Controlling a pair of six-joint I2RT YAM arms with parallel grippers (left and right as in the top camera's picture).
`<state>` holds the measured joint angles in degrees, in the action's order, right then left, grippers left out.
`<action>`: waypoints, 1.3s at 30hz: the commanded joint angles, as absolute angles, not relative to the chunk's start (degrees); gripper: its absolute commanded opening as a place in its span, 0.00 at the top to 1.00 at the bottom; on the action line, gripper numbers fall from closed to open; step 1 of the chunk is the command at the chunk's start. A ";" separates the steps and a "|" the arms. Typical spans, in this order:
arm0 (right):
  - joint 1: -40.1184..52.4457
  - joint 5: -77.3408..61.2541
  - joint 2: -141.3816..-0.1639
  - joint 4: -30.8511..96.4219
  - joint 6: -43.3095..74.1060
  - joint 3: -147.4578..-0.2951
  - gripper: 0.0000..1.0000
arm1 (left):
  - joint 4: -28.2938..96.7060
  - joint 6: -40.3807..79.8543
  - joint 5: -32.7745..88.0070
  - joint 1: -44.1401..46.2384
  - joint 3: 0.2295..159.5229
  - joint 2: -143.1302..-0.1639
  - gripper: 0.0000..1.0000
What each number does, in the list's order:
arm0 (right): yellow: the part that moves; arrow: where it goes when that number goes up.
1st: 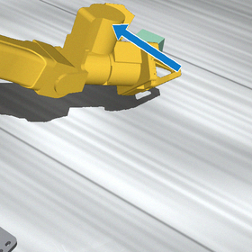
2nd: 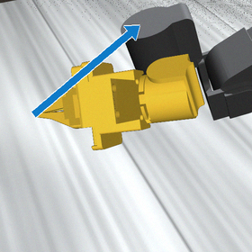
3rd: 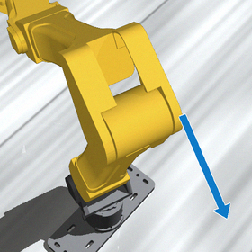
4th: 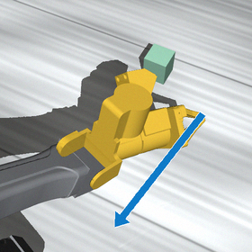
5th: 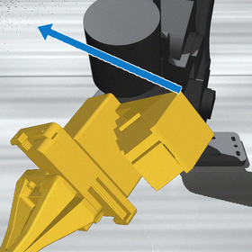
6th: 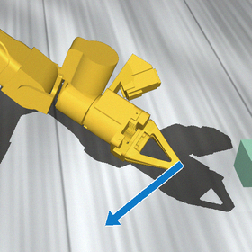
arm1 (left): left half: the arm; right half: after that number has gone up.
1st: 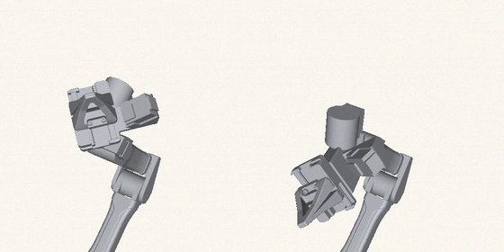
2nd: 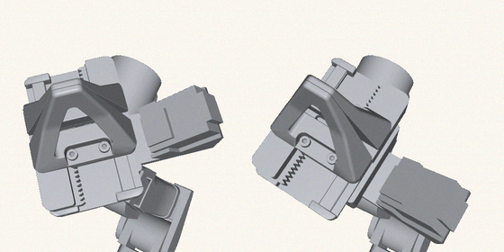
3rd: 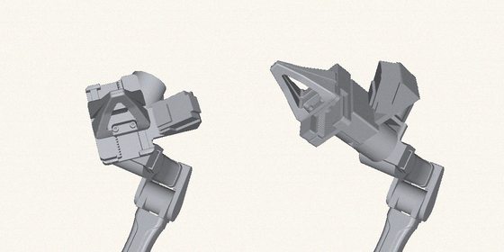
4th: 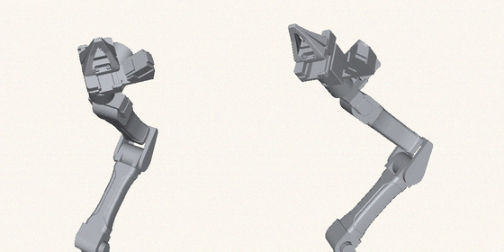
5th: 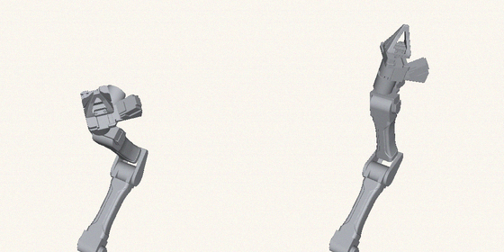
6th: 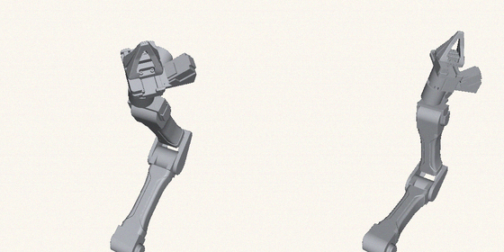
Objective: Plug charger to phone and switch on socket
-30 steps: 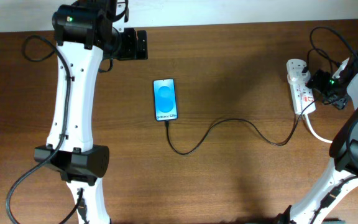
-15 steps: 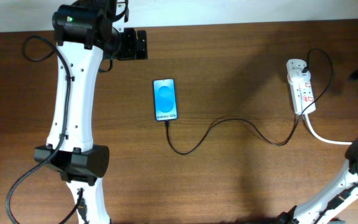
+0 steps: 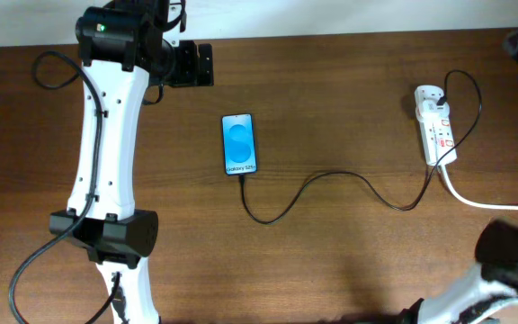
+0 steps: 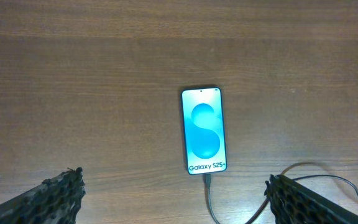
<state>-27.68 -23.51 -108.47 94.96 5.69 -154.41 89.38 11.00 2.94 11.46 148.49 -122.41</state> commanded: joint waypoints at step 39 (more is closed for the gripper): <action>-1.56 -11.27 -47.35 41.08 -1.52 -71.77 0.02 | 89.27 11.29 2.52 11.09 148.44 -122.65 0.01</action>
